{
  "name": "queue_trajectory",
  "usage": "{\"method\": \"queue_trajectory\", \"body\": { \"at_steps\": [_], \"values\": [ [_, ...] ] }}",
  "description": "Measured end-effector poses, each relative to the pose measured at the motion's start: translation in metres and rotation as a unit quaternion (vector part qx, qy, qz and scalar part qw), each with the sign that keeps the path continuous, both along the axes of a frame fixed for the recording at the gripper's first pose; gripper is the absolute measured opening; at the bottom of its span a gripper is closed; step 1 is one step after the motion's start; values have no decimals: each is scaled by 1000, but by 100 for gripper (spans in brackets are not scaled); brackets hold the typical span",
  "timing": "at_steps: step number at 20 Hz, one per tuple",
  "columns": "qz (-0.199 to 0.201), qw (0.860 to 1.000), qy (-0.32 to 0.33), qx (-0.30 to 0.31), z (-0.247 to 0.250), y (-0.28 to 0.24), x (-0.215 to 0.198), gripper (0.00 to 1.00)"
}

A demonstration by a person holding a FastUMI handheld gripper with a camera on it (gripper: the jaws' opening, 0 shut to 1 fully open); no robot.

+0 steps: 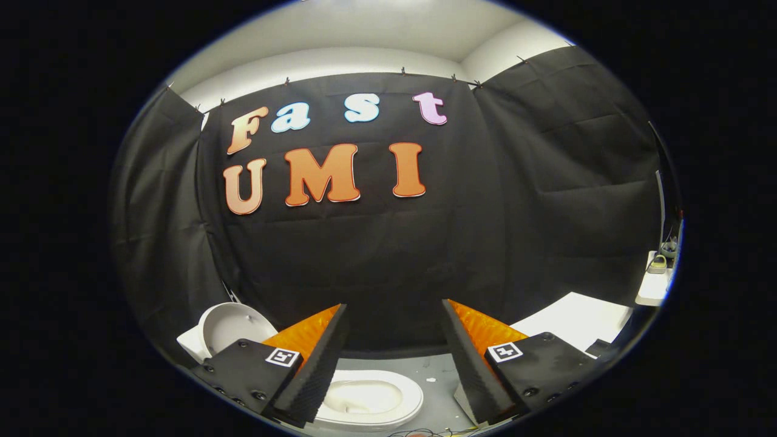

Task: Open the toilet lid.

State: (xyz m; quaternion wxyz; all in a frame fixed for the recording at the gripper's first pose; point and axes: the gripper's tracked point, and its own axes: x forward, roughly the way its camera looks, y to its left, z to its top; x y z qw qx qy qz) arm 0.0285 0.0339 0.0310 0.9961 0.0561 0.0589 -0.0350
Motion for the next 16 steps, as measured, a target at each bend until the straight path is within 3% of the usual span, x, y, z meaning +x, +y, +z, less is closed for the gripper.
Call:
{"method": "queue_trajectory", "body": {
  "at_steps": [16],
  "values": [
    [13, 1000, -4, -4, 4, 10, 5, 97]
  ]
}}
